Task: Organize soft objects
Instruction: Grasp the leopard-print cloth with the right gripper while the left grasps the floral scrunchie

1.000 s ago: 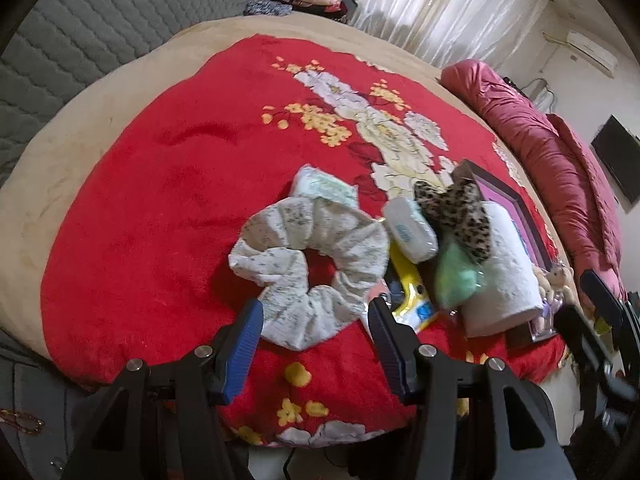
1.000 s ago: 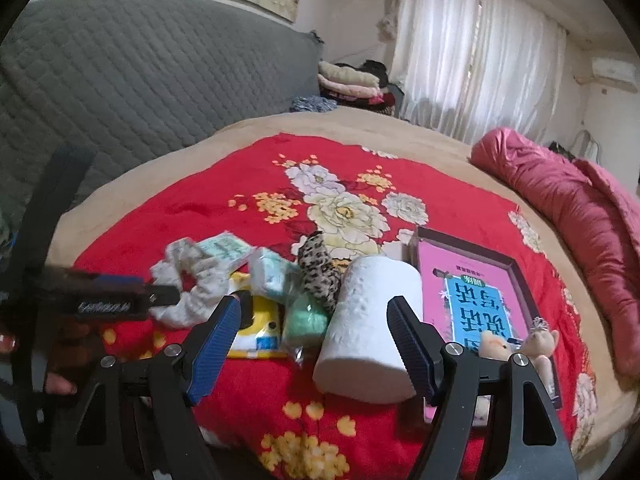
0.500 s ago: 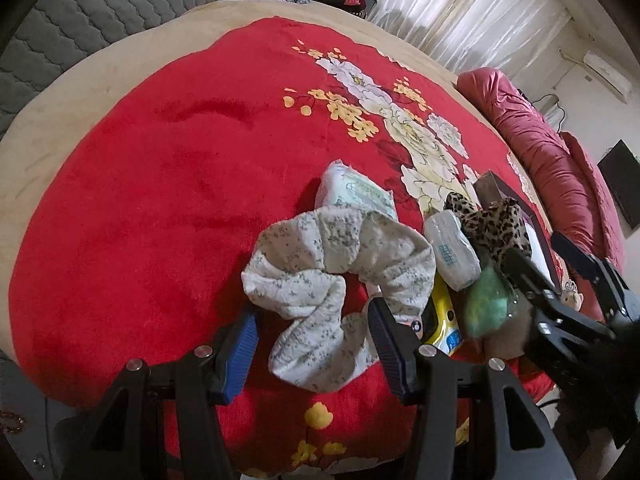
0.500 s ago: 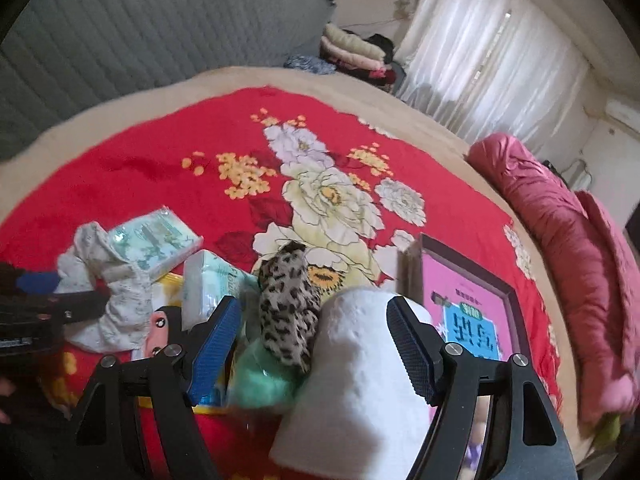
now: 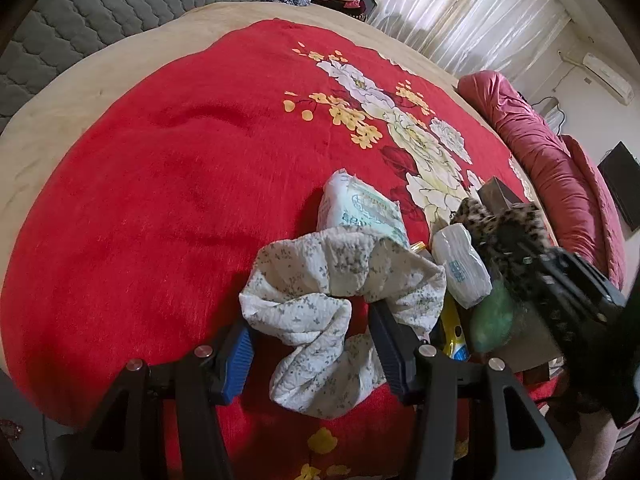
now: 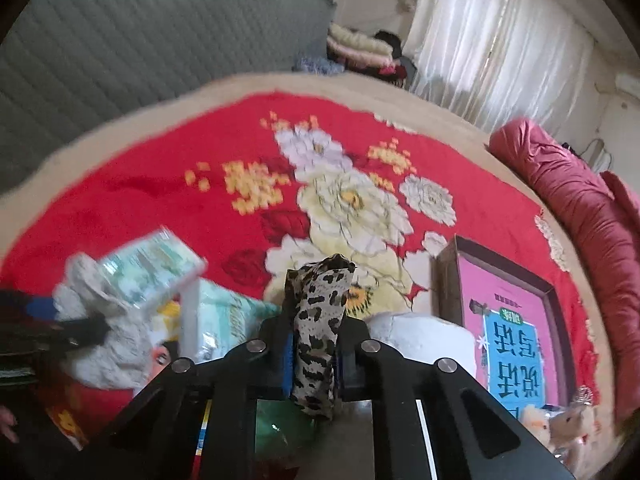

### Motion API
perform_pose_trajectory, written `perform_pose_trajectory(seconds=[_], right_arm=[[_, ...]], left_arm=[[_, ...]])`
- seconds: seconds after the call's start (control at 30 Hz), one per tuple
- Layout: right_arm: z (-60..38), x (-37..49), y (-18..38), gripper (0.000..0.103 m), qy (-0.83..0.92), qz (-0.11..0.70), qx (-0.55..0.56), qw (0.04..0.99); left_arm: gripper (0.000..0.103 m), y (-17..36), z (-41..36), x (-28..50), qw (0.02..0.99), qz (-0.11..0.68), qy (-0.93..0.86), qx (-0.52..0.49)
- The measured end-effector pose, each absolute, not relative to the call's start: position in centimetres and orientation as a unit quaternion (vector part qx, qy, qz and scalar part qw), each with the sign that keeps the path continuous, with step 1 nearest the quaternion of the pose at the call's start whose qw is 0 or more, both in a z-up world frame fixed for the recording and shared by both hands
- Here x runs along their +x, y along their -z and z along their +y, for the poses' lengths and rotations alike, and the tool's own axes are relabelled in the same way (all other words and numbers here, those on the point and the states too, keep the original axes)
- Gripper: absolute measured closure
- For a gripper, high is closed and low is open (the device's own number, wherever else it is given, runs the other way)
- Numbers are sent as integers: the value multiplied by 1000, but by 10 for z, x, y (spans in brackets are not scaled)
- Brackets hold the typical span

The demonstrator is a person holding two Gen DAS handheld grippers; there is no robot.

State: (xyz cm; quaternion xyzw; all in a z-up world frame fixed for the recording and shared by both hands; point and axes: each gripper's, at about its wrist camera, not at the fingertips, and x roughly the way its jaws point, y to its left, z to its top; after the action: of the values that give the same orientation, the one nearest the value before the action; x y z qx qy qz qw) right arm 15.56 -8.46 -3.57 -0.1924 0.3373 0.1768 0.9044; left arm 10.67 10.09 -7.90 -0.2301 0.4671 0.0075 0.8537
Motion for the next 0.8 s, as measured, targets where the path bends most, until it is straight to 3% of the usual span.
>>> perform_pose_trajectory(seconds=[0.1, 0.13, 0.23, 0.37, 0.8], right_arm=[[-92, 150, 22, 89, -194, 321, -155, 914], [-93, 149, 21, 89, -195, 319, -151, 915], [-96, 145, 14, 89, -195, 303, -146, 921], [-100, 138, 7, 89, -196, 295, -142, 924], [-108, 113, -15, 89, -209, 265, -131, 932]], left_arm=[[49, 82, 103, 110, 851, 466, -5, -242], [55, 82, 104, 110, 851, 464, -4, -244], [89, 84, 109, 111, 852, 462, -15, -244], [94, 86, 118, 109, 850, 453, -6, -269], [95, 34, 106, 88, 912, 357, -10, -201]])
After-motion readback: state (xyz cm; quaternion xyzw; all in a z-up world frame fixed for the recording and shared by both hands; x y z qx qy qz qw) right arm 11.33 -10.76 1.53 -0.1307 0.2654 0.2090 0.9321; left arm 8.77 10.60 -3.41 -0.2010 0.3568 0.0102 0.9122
